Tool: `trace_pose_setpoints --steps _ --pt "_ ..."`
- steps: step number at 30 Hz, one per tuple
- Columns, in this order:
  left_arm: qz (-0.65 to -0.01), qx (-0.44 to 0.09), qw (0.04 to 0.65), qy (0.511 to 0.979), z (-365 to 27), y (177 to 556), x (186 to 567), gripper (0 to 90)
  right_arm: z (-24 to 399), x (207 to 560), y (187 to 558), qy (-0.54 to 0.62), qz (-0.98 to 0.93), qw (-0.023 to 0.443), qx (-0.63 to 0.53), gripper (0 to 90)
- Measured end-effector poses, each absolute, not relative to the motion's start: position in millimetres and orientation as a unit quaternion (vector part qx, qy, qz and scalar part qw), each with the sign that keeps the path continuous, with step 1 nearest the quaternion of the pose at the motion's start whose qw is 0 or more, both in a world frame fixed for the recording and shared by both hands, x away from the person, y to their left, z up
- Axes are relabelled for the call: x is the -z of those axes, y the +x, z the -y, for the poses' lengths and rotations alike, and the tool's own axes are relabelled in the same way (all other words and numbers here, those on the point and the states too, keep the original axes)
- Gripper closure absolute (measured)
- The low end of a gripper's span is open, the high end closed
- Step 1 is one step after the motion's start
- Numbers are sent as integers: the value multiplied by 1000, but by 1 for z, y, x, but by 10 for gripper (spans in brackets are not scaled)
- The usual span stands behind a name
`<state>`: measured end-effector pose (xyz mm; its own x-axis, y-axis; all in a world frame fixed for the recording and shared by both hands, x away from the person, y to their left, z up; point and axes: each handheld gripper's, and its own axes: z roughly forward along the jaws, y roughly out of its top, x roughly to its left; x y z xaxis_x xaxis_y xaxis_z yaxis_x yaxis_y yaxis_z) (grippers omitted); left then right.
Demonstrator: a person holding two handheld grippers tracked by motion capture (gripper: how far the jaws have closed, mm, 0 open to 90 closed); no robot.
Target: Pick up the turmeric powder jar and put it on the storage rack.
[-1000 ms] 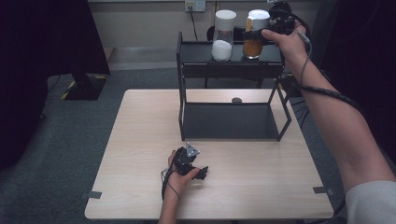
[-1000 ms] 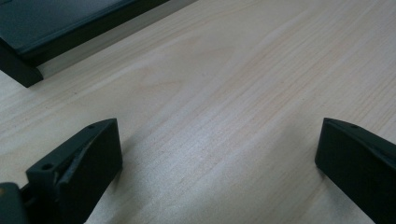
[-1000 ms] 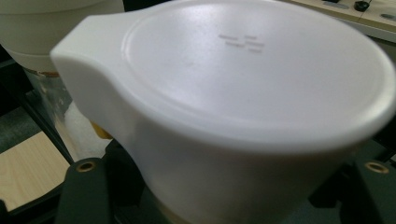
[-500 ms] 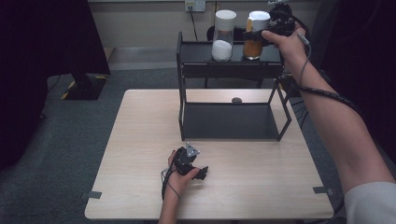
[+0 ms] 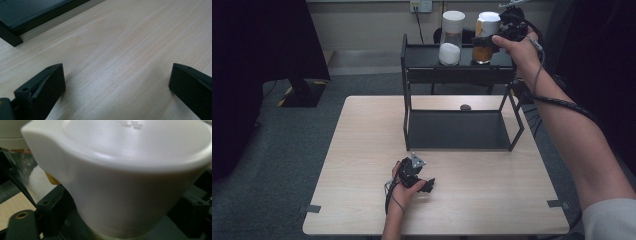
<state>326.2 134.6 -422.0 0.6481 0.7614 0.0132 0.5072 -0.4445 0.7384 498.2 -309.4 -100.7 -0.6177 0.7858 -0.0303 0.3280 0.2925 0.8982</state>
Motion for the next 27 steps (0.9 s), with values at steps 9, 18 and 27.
trace_pose_setpoints --steps 9,18,27 --pt "-381 -175 364 832 -135 326 422 0 318 104 488 365 -765 252 -467 35" --pt "-380 -176 363 832 -135 326 422 0 332 108 475 358 -766 240 -477 0" --pt "-380 -176 363 832 -135 326 422 0 341 114 464 353 -766 235 -483 0"
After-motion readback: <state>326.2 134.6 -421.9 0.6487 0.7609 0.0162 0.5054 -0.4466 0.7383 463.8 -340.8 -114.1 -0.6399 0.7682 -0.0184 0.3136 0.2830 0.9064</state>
